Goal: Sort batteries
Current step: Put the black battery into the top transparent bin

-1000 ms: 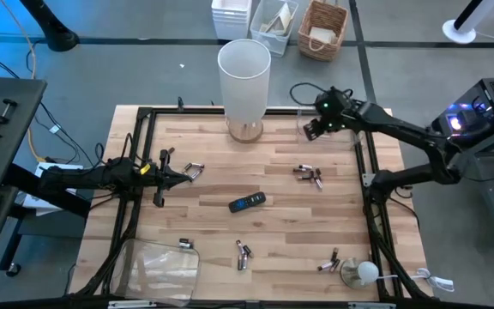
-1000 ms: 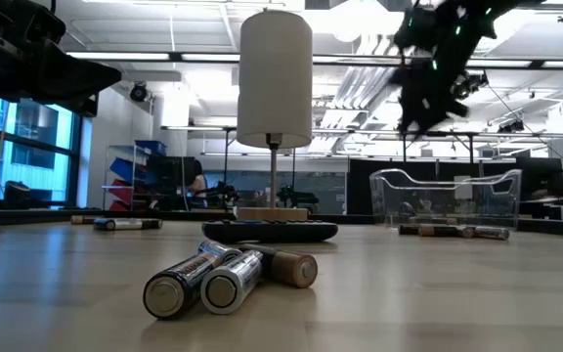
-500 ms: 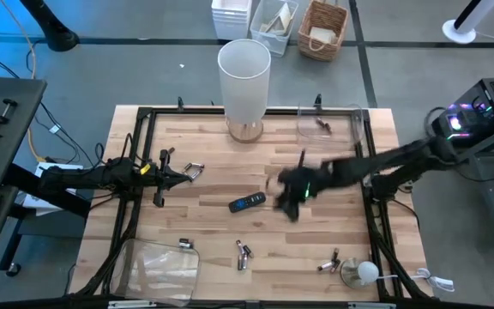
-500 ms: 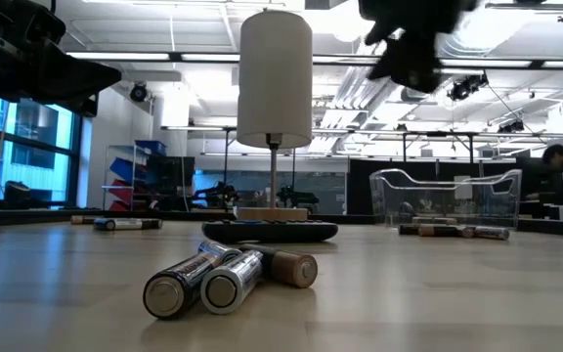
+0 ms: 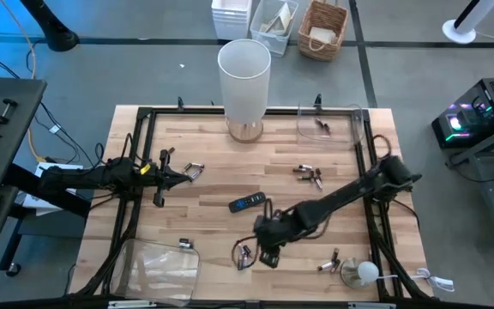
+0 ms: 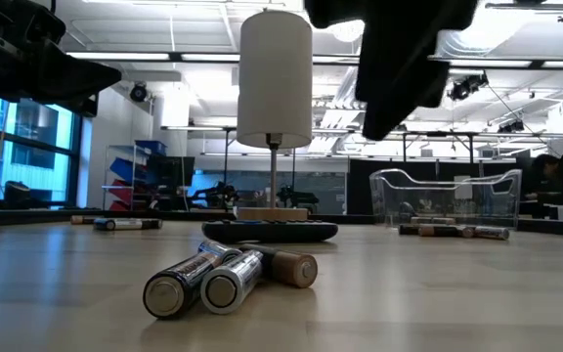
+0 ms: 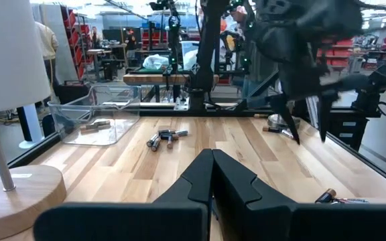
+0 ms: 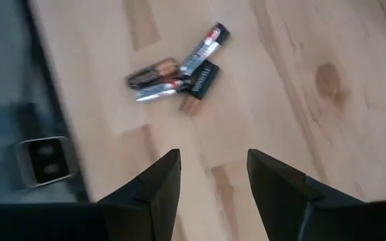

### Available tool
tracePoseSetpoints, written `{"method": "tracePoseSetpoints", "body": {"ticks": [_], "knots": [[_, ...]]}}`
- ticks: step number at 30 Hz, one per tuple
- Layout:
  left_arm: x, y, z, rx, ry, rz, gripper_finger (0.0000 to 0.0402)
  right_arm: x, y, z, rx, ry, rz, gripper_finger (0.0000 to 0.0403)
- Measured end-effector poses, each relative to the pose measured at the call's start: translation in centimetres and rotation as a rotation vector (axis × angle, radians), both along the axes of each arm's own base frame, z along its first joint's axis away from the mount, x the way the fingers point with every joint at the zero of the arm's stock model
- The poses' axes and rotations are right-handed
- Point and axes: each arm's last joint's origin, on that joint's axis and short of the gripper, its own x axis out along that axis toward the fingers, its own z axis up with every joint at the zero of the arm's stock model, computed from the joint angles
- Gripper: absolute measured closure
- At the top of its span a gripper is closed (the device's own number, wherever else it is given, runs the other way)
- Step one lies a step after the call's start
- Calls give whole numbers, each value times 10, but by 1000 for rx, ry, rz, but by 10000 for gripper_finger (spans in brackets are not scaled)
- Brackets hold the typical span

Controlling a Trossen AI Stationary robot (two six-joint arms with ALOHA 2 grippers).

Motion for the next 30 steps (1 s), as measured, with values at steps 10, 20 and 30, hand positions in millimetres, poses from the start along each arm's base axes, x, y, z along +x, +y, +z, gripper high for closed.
{"method": "tracePoseSetpoints", "body": {"ticks": [10, 20, 30], "knots": [[0, 0, 0, 0, 0, -1, 401, 53, 25, -27, -64, 113, 13, 235], [0, 0, 0, 0, 0, 0, 401, 70, 35, -58, -63, 242, -54, 235], [0, 0, 0, 0, 0, -1, 401, 68, 34, -64, -103, 265, -113, 243]]}}
